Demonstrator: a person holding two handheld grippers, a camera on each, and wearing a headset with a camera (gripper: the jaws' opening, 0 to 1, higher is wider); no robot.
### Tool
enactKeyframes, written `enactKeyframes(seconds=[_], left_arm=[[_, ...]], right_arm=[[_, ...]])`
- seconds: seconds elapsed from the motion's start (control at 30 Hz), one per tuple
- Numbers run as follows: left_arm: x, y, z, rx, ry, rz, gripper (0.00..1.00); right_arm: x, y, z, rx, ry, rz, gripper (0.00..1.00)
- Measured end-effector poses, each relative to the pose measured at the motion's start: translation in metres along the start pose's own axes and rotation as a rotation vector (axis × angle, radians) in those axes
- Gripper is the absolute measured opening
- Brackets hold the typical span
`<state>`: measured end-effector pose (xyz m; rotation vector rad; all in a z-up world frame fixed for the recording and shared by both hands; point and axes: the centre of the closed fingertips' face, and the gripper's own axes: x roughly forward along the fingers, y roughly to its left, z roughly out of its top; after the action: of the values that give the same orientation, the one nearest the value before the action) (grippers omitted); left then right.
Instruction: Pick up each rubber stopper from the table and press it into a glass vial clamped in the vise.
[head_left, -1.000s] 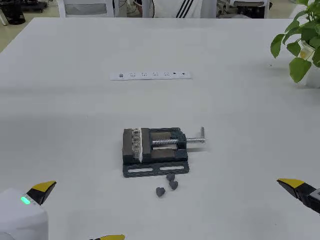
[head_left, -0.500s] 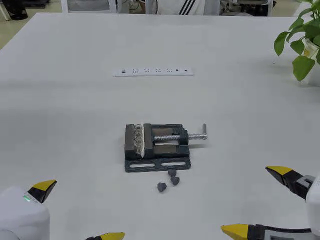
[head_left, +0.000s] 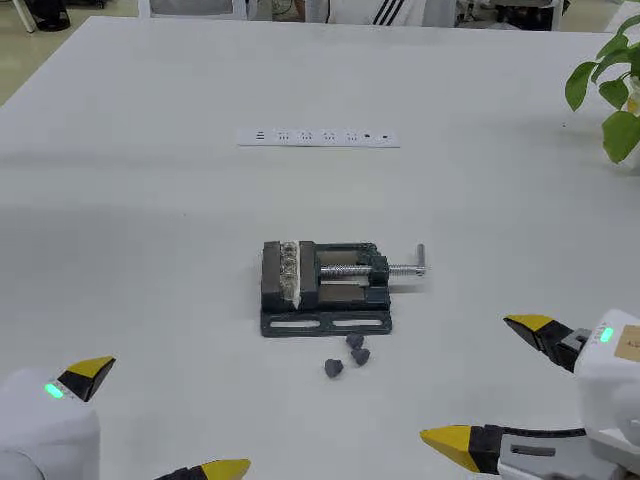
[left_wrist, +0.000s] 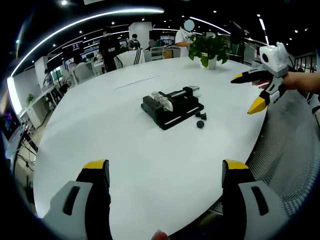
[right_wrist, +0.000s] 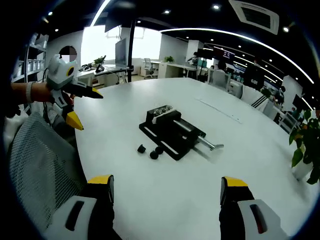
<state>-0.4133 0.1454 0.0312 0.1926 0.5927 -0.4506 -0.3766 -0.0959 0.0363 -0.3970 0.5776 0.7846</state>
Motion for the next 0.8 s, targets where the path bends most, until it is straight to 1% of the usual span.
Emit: enactKeyframes(seconds=[0.2, 0.27, 0.33, 0.37, 0.43, 0.53, 0.63, 0.7, 0.8], left_arm=[[-0.001, 0.001, -0.001, -0.005, 0.000, 0.005, 0.92], [-0.001, 0.001, 0.000, -0.004, 0.000, 0.004, 0.92], [-0.001, 0.002, 0.000, -0.006, -0.001, 0.004, 0.92], [0.000, 0.003, 0.000, -0.007, -0.003, 0.005, 0.92], [0.000, 0.004, 0.000, -0.007, -0.003, 0.004, 0.92], [0.001, 0.003, -0.001, -0.002, 0.000, 0.001, 0.92], [0.001, 0.005, -0.002, 0.001, 0.003, -0.004, 0.92], [0.002, 0.006, -0.001, 0.002, 0.005, -0.003, 0.91], [0.002, 0.007, 0.002, 0.007, 0.003, -0.005, 0.91]], right_arm=[[0.008, 0.000, 0.006, -0.020, -0.002, 0.013, 0.86], [0.010, -0.001, 0.007, -0.025, 0.000, 0.013, 0.85], [0.014, -0.001, 0.009, -0.027, 0.003, 0.016, 0.81], [0.016, 0.001, 0.011, -0.024, 0.004, 0.026, 0.80], [0.019, 0.003, 0.014, -0.027, 0.004, 0.034, 0.79], [0.026, 0.008, 0.017, -0.063, 0.013, 0.048, 0.77], [0.030, 0.011, 0.020, -0.075, 0.017, 0.067, 0.76], [0.034, 0.012, 0.019, -0.093, 0.025, 0.073, 0.73], [0.038, 0.014, 0.020, -0.099, 0.030, 0.085, 0.68]])
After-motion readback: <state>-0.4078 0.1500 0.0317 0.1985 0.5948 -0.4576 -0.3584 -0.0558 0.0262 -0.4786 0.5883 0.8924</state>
